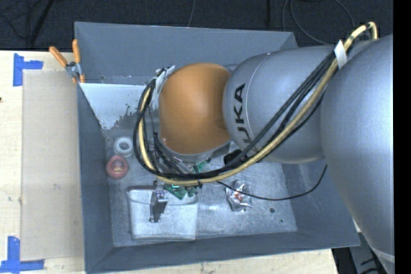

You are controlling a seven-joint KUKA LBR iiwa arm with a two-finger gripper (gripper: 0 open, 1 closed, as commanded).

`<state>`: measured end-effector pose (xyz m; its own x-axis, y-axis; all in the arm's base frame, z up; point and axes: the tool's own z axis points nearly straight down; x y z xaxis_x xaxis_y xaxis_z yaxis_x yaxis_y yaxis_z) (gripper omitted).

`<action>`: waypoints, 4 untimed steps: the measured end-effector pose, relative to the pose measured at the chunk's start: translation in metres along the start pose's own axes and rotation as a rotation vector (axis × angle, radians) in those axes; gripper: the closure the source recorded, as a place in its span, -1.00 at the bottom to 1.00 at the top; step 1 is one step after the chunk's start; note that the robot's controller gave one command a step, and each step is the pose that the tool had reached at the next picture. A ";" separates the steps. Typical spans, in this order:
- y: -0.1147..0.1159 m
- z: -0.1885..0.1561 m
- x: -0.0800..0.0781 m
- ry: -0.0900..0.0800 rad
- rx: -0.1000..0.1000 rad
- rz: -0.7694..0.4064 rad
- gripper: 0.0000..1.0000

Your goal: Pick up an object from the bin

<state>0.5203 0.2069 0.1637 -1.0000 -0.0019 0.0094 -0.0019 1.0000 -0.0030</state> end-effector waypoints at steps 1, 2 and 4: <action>-0.056 0.069 0.006 -0.015 -0.012 -0.050 -1.00; -0.072 0.074 -0.008 -0.010 -0.013 -0.114 -1.00; -0.137 0.087 -0.028 -0.034 -0.007 -0.120 1.00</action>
Offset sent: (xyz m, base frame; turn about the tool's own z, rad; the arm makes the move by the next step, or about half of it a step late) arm -0.0110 -0.0765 -0.0937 -0.0504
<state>0.5477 0.0699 0.0764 -0.9923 -0.1216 -0.0247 -0.1217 0.9926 0.0028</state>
